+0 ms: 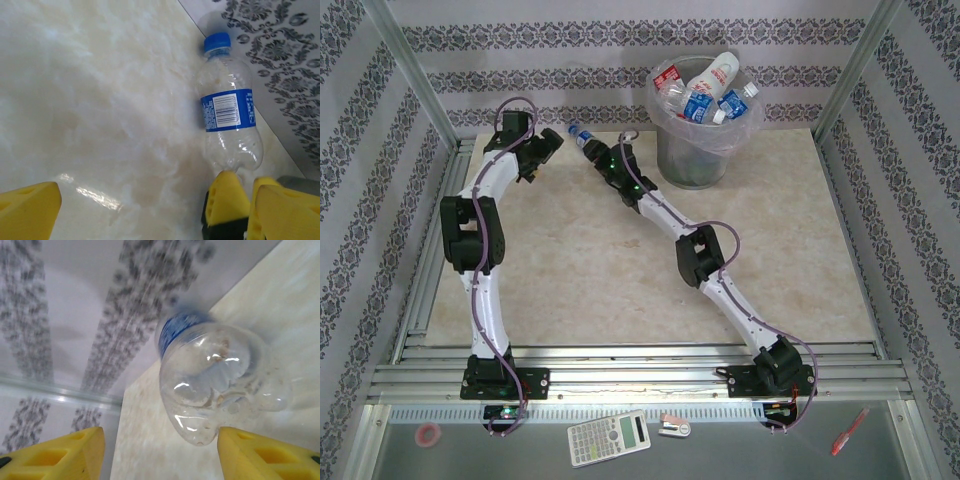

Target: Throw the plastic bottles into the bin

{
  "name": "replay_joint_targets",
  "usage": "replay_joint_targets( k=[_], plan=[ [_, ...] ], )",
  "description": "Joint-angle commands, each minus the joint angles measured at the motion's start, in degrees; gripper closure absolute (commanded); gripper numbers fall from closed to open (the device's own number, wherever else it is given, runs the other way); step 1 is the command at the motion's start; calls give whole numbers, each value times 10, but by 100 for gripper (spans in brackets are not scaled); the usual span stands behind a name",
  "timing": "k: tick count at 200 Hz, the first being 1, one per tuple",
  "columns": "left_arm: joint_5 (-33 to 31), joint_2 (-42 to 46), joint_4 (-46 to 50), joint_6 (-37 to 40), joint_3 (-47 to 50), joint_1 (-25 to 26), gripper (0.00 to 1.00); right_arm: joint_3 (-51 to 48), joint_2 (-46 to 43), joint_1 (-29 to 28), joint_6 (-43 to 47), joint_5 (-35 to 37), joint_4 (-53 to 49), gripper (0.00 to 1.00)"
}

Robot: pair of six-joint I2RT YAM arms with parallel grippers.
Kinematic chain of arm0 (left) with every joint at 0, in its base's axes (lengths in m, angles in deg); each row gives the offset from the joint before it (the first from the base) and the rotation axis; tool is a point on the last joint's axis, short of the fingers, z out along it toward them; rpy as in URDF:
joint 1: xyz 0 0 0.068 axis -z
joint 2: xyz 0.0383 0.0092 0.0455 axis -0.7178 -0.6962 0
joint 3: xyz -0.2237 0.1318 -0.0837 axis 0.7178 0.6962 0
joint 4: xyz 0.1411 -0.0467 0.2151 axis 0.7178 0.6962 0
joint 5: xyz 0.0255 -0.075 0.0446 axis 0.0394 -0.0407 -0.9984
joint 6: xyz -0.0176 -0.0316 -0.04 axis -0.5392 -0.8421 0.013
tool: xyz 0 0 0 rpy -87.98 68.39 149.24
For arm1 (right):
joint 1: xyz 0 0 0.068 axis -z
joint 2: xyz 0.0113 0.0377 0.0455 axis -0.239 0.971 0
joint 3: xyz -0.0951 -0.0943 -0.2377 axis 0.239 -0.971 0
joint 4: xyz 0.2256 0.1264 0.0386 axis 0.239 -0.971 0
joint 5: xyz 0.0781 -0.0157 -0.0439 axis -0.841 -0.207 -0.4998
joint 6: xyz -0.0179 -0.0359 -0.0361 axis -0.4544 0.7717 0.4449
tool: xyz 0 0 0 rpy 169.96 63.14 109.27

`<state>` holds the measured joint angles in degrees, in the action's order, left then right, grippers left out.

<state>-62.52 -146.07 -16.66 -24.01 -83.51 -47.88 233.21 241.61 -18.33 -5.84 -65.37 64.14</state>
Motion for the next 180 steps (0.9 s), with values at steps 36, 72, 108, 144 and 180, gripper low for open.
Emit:
replay_joint_targets(
  k=[36, 72, 108, 144, 180],
  plan=[
    [-69, -32, 116, 39, -81, -11, 0, -65, -129, -39, 14, -154, -36, 42],
    [-94, -49, 168, 123, -158, 5, 0, -191, -273, -47, 102, -177, -103, 35],
    [-105, -113, 234, 216, -288, 38, 0, -347, -417, -31, 190, -130, -222, 23],
    [-102, -170, 245, 286, -362, 75, 0, -472, -497, 2, 213, -136, -207, 18],
    [-160, -211, 256, 340, -408, 102, 0, -514, -533, 19, 239, -172, -213, 17]
  ],
)
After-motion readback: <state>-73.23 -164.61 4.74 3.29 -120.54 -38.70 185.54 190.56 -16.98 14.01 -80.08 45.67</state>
